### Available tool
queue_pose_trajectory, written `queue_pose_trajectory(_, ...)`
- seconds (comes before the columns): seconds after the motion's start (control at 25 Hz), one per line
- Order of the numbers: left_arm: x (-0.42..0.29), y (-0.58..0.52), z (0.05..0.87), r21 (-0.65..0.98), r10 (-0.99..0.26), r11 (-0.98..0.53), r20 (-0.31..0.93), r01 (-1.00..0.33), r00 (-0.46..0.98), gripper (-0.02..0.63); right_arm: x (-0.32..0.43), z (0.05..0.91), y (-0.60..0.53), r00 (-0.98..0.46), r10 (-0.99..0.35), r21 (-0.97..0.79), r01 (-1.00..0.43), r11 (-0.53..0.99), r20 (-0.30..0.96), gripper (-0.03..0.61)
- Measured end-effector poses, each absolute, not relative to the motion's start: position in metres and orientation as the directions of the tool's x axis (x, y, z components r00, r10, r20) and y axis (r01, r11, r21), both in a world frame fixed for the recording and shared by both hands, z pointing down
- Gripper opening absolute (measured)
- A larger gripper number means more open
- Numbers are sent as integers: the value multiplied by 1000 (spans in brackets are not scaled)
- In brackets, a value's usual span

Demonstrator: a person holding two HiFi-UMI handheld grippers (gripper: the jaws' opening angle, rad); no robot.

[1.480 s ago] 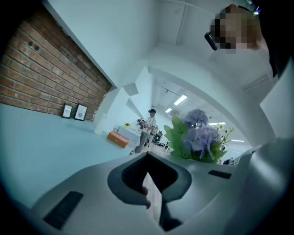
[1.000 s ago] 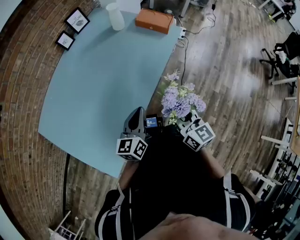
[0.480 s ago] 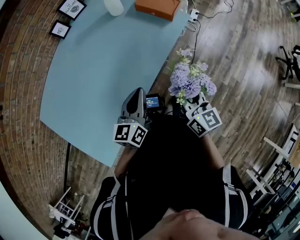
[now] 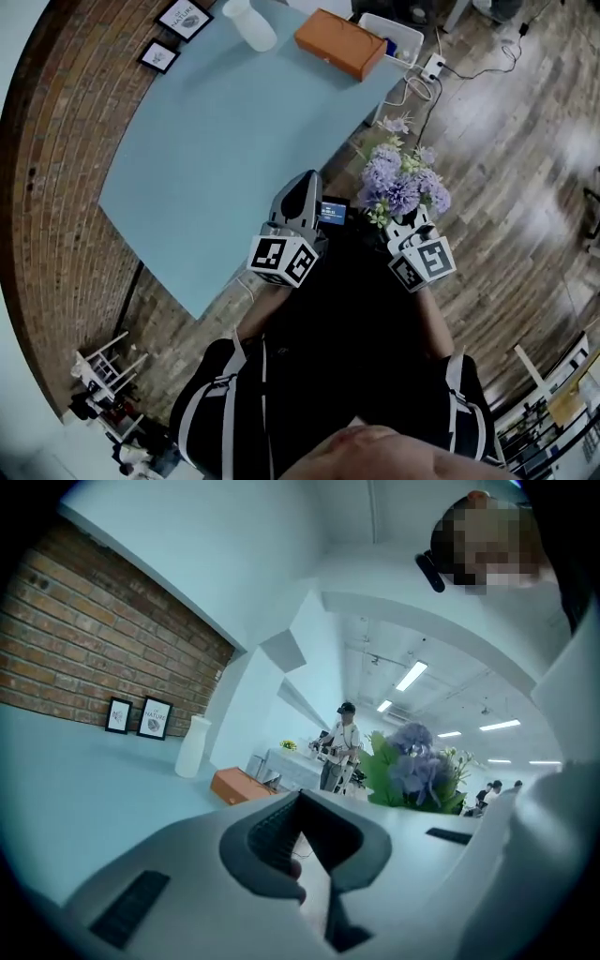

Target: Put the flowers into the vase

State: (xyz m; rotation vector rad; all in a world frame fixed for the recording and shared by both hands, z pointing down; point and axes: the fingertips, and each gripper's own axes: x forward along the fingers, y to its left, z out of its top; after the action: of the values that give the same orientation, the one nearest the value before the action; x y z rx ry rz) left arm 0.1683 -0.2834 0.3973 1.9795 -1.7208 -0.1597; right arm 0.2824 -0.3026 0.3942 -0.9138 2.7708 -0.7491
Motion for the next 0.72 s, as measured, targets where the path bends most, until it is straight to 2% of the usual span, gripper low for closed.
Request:
queue_pose_trajectory(0.2, 166, -303, 410, 423, -950, 5, 284, -906, 128, 29, 272, 400, -334, -854, -521, -515, -452, 728, 13, 126)
queue_pose_trajectory(0.52, 145, -363, 429, 527, -977, 75, 209, -847, 43, 29, 242, 397, -396, -912, -411, -475, -370, 798, 20, 124)
queue_pose_trajectory(0.72, 117, -405, 427, 556, -986, 89, 166, -826, 5, 29, 210, 396, -437, -931, -358, -448, -349, 823, 69, 124)
